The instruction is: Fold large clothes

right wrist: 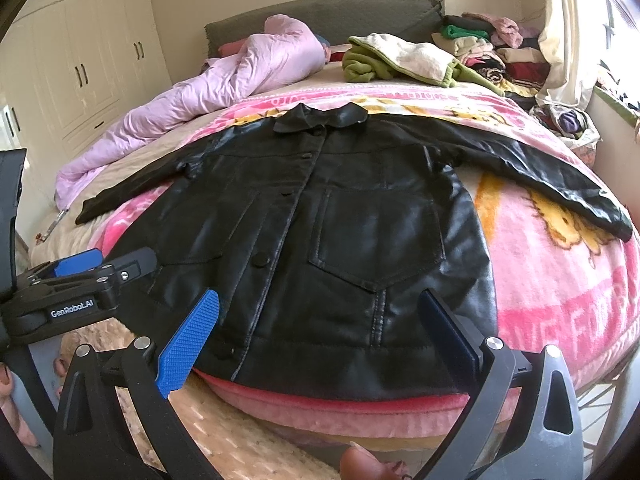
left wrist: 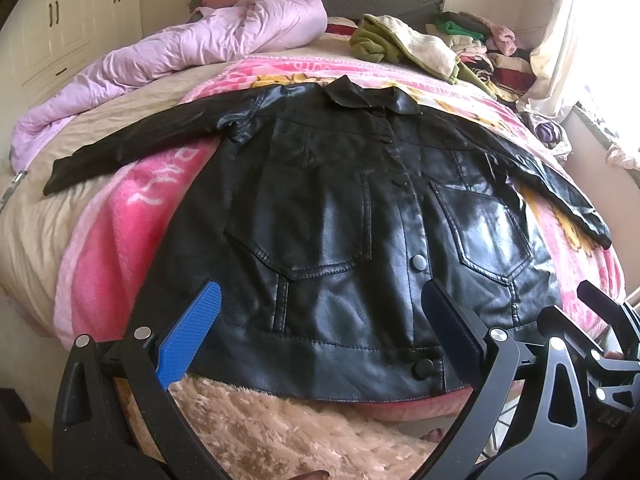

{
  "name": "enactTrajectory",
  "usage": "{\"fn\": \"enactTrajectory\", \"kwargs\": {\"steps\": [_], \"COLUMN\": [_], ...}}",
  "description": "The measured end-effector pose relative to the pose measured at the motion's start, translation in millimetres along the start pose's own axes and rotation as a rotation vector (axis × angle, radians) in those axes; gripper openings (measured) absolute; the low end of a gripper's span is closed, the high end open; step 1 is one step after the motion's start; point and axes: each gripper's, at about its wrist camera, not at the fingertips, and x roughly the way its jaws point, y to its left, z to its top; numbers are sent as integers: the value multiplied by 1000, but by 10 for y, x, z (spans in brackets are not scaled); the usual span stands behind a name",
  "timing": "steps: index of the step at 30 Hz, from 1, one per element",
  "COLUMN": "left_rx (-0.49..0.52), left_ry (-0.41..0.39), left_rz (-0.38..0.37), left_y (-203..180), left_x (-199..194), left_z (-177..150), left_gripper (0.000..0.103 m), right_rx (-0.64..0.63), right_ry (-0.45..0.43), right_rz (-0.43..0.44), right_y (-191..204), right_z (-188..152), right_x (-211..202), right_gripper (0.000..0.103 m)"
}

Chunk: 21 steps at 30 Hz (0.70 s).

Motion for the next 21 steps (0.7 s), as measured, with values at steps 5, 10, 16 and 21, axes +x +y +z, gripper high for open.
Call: {"fn": "enactTrajectory", "kwargs": {"steps": [5, 10, 16, 21], "left_rx": [-3, -5, -14, -16], "left_ry": [-1, 1, -4, -8], "left_rz": [-3, -7, 5, 2], "left_y": [63, 147, 239, 278], "left_x": [26, 64, 121, 188], "left_z": [76, 207, 432, 681], "left_gripper": [94, 94, 94, 94], "right_rx": [-5, -10, -1, 11], "right_ry": [0, -3, -16, -41], "right_rz": [13, 13, 20, 19], "right_y": [65, 118, 164, 160], "right_z": [95, 231, 515, 778], "right_x": [28, 68, 146, 184], "right_gripper": [99, 99, 99, 99]}}
